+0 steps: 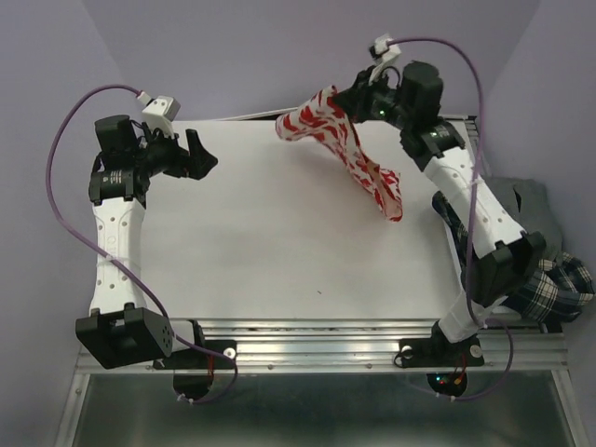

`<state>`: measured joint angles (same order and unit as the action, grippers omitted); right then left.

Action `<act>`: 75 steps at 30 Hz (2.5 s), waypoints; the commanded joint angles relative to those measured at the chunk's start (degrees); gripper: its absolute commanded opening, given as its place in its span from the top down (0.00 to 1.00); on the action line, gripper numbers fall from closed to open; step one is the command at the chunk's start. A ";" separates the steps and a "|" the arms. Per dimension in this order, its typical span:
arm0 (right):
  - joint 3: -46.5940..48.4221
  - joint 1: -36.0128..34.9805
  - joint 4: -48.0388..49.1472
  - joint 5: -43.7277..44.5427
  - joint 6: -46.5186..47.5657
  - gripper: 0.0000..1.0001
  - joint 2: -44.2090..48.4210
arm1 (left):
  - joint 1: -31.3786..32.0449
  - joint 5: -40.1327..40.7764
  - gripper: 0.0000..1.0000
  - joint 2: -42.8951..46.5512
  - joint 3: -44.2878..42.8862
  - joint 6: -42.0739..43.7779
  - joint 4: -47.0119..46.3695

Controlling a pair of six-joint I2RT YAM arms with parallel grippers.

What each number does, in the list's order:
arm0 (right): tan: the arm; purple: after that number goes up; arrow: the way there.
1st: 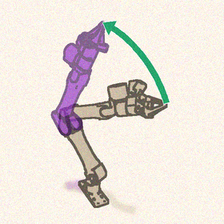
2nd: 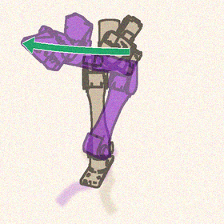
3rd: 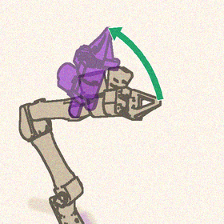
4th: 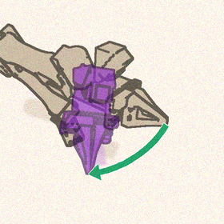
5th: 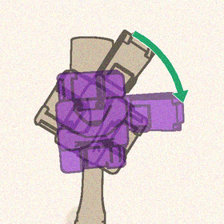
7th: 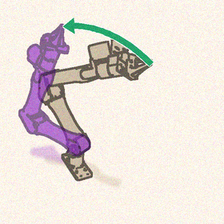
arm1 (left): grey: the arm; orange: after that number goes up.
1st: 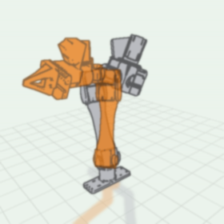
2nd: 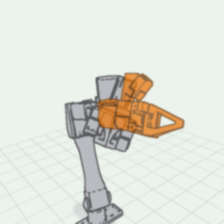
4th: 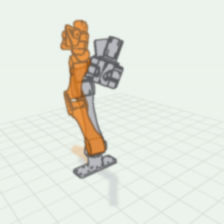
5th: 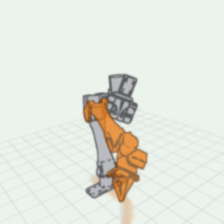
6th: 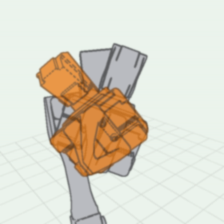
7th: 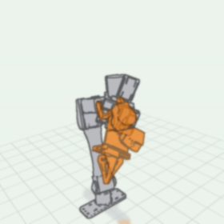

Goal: Fold and stack the skirts
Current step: Move the skirt to the center of the board

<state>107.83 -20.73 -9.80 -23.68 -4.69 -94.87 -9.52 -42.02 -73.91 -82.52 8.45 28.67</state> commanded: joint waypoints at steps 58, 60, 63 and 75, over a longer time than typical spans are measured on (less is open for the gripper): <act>-37.61 -6.87 -34.06 7.60 21.66 0.29 9.35 | 24.27 27.52 0.38 -8.03 11.94 28.20 9.13; -37.08 -6.87 -32.30 9.26 20.77 0.33 9.09 | 30.50 26.55 0.32 -6.17 15.36 28.03 8.87; -35.76 -6.26 -31.16 13.12 21.39 0.38 5.15 | 40.06 29.00 0.20 -4.40 20.97 26.54 6.32; -38.57 -2.38 -25.79 20.86 21.91 0.47 -5.93 | 55.84 38.67 0.38 -13.36 32.68 21.79 0.34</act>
<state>70.35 -23.68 -38.76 -5.67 16.62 -100.18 45.50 -8.05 -86.37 -51.96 31.24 30.13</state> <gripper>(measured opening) 0.531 0.670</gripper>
